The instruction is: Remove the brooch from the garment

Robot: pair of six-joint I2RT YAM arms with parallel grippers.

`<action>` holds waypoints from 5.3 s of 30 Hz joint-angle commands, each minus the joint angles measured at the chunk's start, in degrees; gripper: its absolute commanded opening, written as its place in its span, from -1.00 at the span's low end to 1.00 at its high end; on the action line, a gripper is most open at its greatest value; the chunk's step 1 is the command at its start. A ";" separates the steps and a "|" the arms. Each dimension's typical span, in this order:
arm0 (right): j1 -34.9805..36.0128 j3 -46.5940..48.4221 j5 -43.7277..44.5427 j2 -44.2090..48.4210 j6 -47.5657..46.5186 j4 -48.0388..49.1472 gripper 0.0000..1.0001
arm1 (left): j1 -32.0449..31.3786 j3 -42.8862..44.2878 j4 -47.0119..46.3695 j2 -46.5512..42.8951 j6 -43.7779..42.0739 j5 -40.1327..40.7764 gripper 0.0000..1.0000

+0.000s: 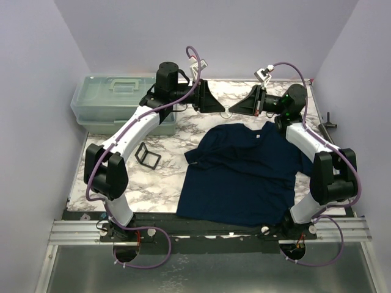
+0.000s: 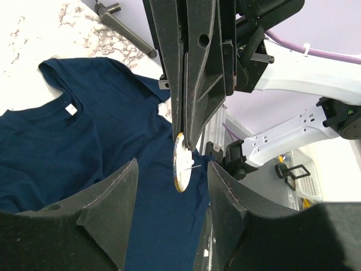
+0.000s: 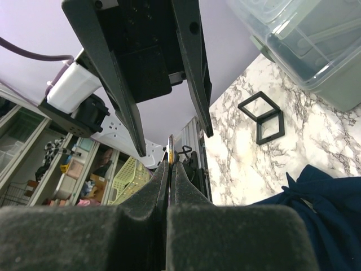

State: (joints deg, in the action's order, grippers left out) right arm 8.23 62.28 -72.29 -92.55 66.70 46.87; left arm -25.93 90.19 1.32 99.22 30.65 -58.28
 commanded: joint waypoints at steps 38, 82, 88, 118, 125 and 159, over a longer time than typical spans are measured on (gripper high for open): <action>-0.17 0.92 2.66 0.72 0.10 -0.42 -0.99 | -1.75 3.45 1.83 2.36 -4.07 1.14 -0.24; -0.14 0.58 2.77 1.06 0.02 0.07 -0.99 | -2.72 5.28 4.92 3.48 -5.21 8.54 -0.68; -0.14 0.57 2.62 1.06 0.01 0.12 -0.99 | -2.72 4.74 6.04 2.95 -6.89 8.04 -0.69; -0.15 0.47 0.45 2.74 -10.07 -8.49 -0.99 | 1.15 6.75 7.12 1.78 -7.89 -0.66 -0.05; -0.17 0.10 0.09 2.73 -9.23 -7.00 -0.99 | 1.41 6.51 6.94 1.85 -7.51 -0.96 -0.33; -0.19 0.20 0.11 2.11 -8.08 -7.58 -0.64 | 0.09 2.01 6.45 -0.25 -5.05 0.90 -1.00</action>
State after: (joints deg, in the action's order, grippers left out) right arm 8.12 62.13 -71.35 -91.24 60.42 42.11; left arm -25.89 93.19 6.98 101.45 25.71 -60.69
